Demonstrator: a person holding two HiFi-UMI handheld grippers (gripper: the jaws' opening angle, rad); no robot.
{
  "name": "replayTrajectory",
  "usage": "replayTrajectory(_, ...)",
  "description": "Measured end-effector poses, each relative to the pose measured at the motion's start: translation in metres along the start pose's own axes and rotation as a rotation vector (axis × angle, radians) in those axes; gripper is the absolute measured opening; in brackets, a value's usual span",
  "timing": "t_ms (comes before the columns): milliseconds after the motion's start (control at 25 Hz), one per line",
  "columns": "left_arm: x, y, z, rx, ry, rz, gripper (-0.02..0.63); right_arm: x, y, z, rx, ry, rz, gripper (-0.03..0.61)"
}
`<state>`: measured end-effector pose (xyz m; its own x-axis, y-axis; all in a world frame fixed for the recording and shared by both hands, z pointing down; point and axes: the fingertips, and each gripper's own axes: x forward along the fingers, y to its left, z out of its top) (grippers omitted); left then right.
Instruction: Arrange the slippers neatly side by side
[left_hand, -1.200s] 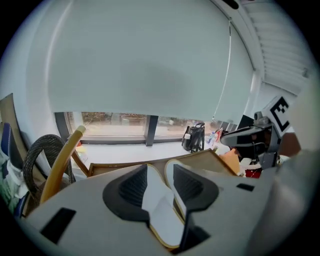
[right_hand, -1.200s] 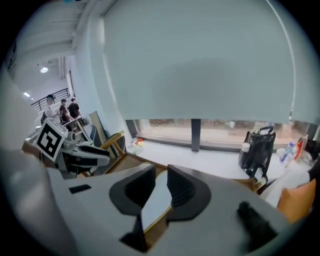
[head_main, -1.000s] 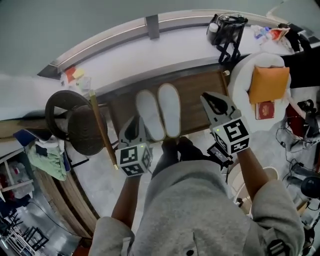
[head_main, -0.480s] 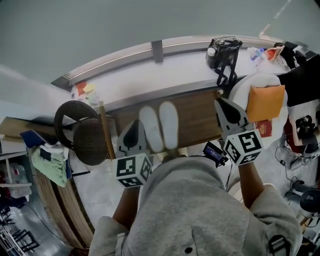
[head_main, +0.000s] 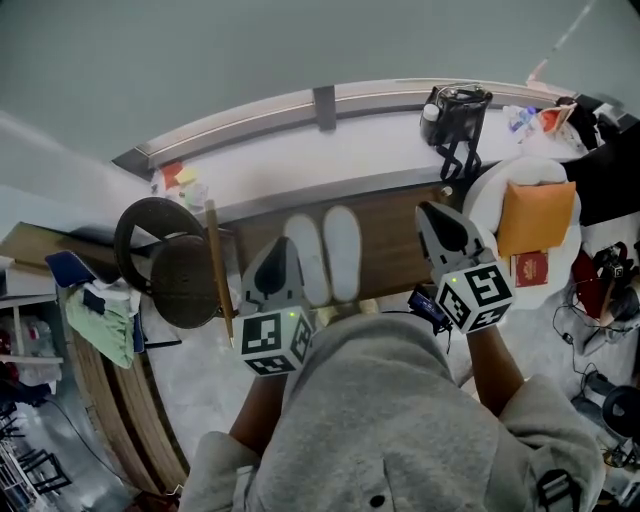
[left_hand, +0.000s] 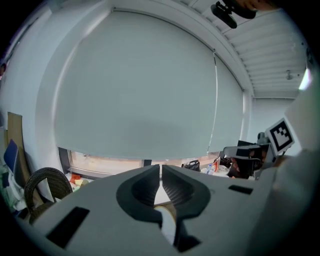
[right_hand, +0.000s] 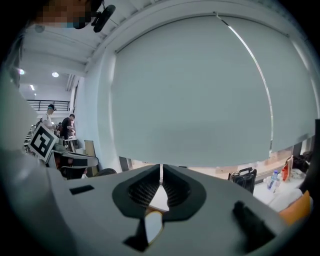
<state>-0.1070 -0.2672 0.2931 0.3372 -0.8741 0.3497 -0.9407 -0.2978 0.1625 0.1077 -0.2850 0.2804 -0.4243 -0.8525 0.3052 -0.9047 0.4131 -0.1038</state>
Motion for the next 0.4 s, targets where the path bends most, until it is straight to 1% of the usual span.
replayTrajectory(400,-0.001,0.002,-0.008,-0.005,0.020,-0.001,0.026,0.004,0.011,-0.005,-0.013,0.016,0.015,0.034)
